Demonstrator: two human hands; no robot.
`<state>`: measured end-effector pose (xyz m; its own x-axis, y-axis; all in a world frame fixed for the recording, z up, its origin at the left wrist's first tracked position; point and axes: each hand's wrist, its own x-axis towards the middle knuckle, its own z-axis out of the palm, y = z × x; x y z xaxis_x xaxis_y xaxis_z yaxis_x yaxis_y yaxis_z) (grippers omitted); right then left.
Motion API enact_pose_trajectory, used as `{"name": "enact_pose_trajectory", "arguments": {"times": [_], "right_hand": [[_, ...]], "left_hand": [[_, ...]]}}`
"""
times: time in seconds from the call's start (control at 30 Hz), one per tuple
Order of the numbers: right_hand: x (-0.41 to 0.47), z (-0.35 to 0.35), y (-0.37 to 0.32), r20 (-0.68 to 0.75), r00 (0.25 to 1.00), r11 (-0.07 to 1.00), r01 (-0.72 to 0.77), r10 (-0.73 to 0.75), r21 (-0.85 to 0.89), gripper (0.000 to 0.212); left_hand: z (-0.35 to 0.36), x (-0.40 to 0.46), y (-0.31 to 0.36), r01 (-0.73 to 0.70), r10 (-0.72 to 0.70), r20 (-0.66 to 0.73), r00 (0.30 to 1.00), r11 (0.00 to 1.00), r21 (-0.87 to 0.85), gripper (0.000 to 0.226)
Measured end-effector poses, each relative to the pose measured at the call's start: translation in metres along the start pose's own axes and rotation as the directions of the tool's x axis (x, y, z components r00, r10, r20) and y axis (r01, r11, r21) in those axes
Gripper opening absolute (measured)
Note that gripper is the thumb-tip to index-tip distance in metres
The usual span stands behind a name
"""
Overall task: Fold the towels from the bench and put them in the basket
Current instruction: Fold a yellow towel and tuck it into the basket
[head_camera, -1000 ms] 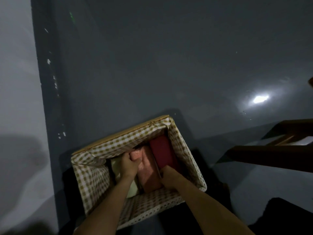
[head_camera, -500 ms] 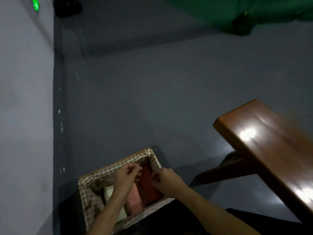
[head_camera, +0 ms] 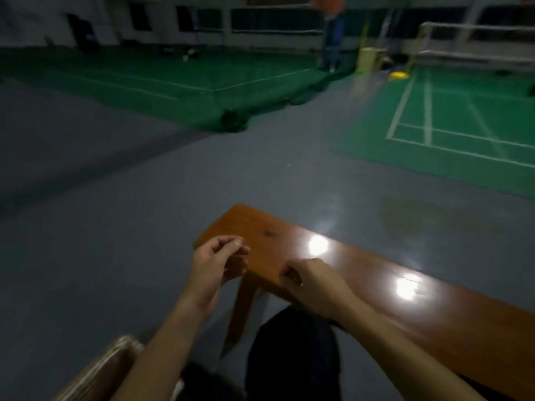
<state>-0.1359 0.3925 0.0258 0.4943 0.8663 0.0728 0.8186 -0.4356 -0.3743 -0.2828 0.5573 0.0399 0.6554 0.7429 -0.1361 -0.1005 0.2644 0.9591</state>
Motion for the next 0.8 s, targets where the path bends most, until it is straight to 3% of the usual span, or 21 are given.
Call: {"name": "enact_pose_trajectory", "arguments": {"times": [0.13,0.3,0.43,0.63,0.73,0.8], "right_hand": [[-0.068,-0.036,0.084,-0.095,0.977,0.979,-0.198,0.193,-0.049,0.017],[-0.162,-0.056,0.183,-0.168,0.864,0.878,-0.479,0.475,0.021,0.020],[-0.238,-0.064,0.253,-0.187,0.712,0.728,-0.686,0.676,0.019,0.024],[-0.350,-0.087,0.339,-0.235,0.402,0.410,-0.912,0.885,-0.014,0.026],[-0.374,-0.089,0.366,-0.244,0.277,0.310,-0.944,0.930,0.110,0.031],[-0.380,-0.090,0.374,-0.254,0.238,0.275,-0.954,0.937,0.120,0.036]], "left_hand": [[0.107,0.006,-0.028,0.065,-0.080,0.218,0.973,0.995,0.079,0.005],[0.231,-0.006,-0.084,0.110,-0.236,0.456,0.858,0.952,0.285,0.008],[0.318,-0.030,-0.136,0.106,-0.350,0.569,0.744,0.903,0.417,0.007],[0.412,-0.080,-0.201,0.000,-0.446,0.667,0.597,0.831,0.556,0.012],[0.451,-0.108,-0.230,-0.152,-0.417,0.720,0.555,0.800,0.581,0.008],[0.476,-0.126,-0.249,-0.293,-0.398,0.763,0.510,0.753,0.589,0.005]]}}
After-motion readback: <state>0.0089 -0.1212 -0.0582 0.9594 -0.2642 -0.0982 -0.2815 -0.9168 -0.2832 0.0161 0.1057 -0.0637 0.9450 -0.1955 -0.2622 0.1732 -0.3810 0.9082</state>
